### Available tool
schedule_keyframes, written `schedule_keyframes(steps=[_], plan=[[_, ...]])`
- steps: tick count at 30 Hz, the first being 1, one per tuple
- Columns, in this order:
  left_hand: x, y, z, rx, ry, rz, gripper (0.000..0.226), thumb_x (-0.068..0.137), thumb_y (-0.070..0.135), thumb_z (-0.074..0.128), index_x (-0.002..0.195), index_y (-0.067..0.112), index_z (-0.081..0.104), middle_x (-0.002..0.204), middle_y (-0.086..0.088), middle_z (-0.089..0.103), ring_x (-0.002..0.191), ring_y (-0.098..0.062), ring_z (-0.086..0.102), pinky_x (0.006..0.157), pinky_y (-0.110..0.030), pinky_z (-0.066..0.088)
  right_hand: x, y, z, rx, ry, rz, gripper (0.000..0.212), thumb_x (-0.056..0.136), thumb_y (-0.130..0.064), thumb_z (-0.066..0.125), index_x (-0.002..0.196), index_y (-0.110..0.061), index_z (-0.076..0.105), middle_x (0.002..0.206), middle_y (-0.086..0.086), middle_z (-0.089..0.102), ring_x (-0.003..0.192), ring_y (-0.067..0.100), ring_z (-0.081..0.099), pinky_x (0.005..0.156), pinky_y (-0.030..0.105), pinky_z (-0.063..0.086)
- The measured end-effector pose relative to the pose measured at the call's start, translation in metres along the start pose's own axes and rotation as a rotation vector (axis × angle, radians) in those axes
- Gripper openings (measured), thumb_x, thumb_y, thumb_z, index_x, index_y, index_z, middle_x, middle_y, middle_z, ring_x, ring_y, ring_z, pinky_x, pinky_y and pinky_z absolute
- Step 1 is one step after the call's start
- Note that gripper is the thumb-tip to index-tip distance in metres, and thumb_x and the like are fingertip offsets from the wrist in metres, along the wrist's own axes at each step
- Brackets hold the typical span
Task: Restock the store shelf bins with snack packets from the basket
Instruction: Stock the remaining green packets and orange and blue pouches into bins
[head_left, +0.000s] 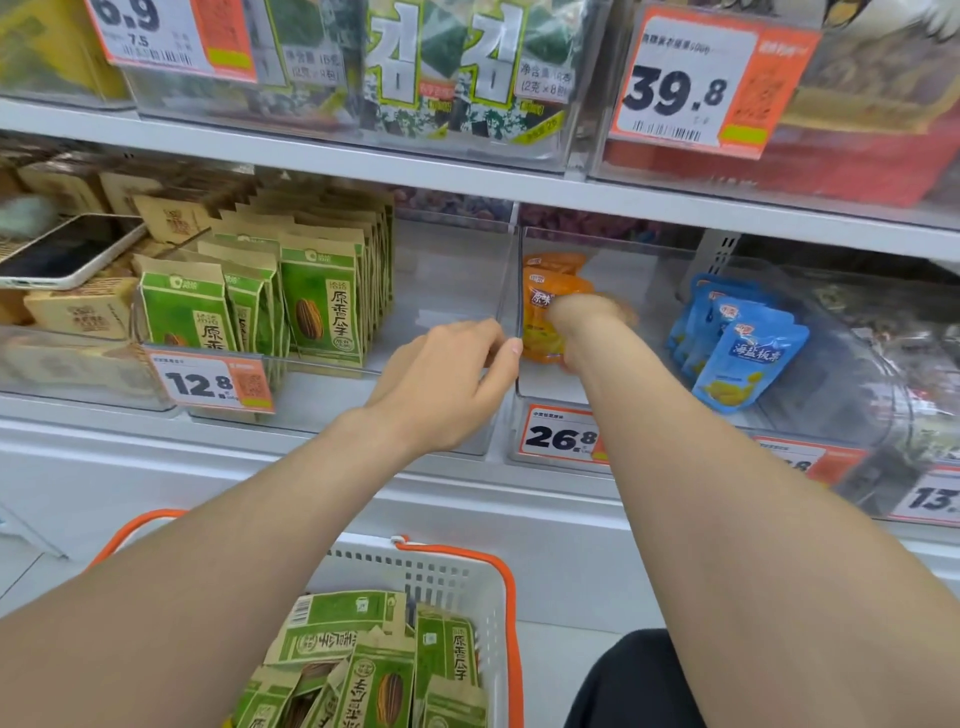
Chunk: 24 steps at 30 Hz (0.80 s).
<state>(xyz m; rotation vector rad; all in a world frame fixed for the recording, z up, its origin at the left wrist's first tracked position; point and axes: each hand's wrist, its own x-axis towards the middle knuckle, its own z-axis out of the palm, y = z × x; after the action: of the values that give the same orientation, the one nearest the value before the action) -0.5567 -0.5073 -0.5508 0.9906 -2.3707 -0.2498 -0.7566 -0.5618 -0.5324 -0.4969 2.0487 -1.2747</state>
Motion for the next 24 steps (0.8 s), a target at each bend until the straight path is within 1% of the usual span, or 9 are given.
schedule_keyframes(steps=[2, 4, 6, 8, 11, 15, 19, 21, 24], plan=[[0.0, 0.0, 0.001, 0.002, 0.005, 0.0, 0.04, 0.109, 0.049, 0.033, 0.083, 0.024, 0.051, 0.079, 0.008, 0.055, 0.076, -0.026, 0.054, 0.061, -0.038, 0.041, -0.002, 0.002, 0.007, -0.009, -0.117, 0.036, 0.015, 0.102, -0.02, 0.056, 0.113, -0.011, 0.06, 0.104, 0.006, 0.06, 0.079, 0.021, 0.06, 0.056, 0.032, 0.046], [0.0, 0.0, 0.001, 0.006, 0.009, 0.001, 0.04, 0.109, 0.049, 0.033, 0.083, 0.024, 0.05, 0.079, 0.007, 0.055, 0.076, -0.027, 0.054, 0.061, -0.039, 0.04, 0.002, 0.01, 0.013, 0.037, -0.126, 0.042, 0.018, 0.104, -0.02, 0.052, 0.089, -0.012, 0.058, 0.084, 0.005, 0.061, 0.071, 0.021, 0.06, 0.07, 0.034, 0.055], [0.0, 0.001, 0.001, 0.008, 0.007, 0.003, 0.039, 0.109, 0.048, 0.033, 0.083, 0.024, 0.05, 0.079, 0.007, 0.055, 0.076, -0.027, 0.054, 0.06, -0.038, 0.038, -0.005, 0.008, 0.015, 0.071, -0.158, 0.032, 0.014, 0.1, -0.018, 0.053, 0.095, -0.012, 0.064, 0.092, 0.007, 0.069, 0.086, 0.024, 0.067, 0.091, 0.04, 0.057], [0.0, 0.001, 0.0, 0.01, 0.007, 0.007, 0.04, 0.11, 0.048, 0.033, 0.084, 0.024, 0.051, 0.08, 0.007, 0.056, 0.076, -0.026, 0.054, 0.06, -0.038, 0.039, -0.017, 0.009, 0.012, 0.08, -0.172, 0.032, 0.015, 0.098, -0.017, 0.052, 0.104, -0.013, 0.065, 0.111, 0.009, 0.072, 0.101, 0.028, 0.069, 0.094, 0.045, 0.054], [-0.001, 0.0, 0.0, 0.01, 0.005, 0.007, 0.041, 0.11, 0.048, 0.033, 0.084, 0.023, 0.052, 0.081, 0.007, 0.058, 0.076, -0.026, 0.054, 0.061, -0.04, 0.043, -0.024, 0.011, 0.009, 0.028, -0.179, 0.055, 0.016, 0.101, -0.016, 0.05, 0.114, -0.013, 0.059, 0.125, 0.01, 0.062, 0.118, 0.031, 0.059, 0.097, 0.051, 0.05], [0.0, -0.001, 0.0, 0.01, 0.006, 0.014, 0.041, 0.11, 0.049, 0.032, 0.084, 0.024, 0.051, 0.081, 0.007, 0.057, 0.075, -0.025, 0.055, 0.061, -0.039, 0.043, -0.017, 0.013, 0.009, -0.06, -0.13, -0.017, 0.015, 0.101, -0.015, 0.048, 0.112, -0.013, 0.057, 0.122, 0.015, 0.06, 0.123, 0.035, 0.054, 0.107, 0.048, 0.048], [0.001, -0.002, 0.002, 0.015, 0.001, 0.016, 0.043, 0.109, 0.05, 0.029, 0.083, 0.023, 0.05, 0.08, 0.006, 0.057, 0.076, -0.026, 0.055, 0.062, -0.04, 0.046, -0.02, 0.013, 0.014, -0.164, -0.197, -0.034, 0.027, 0.103, -0.015, 0.043, 0.125, -0.009, 0.057, 0.134, 0.013, 0.056, 0.106, 0.029, 0.055, 0.109, 0.047, 0.048], [0.001, -0.003, 0.002, 0.009, -0.006, 0.015, 0.044, 0.109, 0.051, 0.029, 0.083, 0.023, 0.051, 0.081, 0.006, 0.058, 0.076, -0.026, 0.056, 0.065, -0.042, 0.049, -0.023, 0.011, 0.014, -0.205, -0.237, -0.024, 0.022, 0.104, -0.013, 0.042, 0.122, -0.008, 0.054, 0.137, 0.012, 0.053, 0.121, 0.032, 0.053, 0.112, 0.049, 0.045], [0.001, -0.003, 0.001, 0.005, -0.014, 0.02, 0.045, 0.11, 0.05, 0.029, 0.084, 0.023, 0.052, 0.081, 0.006, 0.059, 0.076, -0.026, 0.056, 0.065, -0.043, 0.05, -0.023, 0.013, 0.012, -0.275, -0.267, -0.031, 0.032, 0.103, -0.013, 0.044, 0.134, -0.01, 0.051, 0.146, 0.012, 0.049, 0.135, 0.034, 0.047, 0.113, 0.051, 0.044]])
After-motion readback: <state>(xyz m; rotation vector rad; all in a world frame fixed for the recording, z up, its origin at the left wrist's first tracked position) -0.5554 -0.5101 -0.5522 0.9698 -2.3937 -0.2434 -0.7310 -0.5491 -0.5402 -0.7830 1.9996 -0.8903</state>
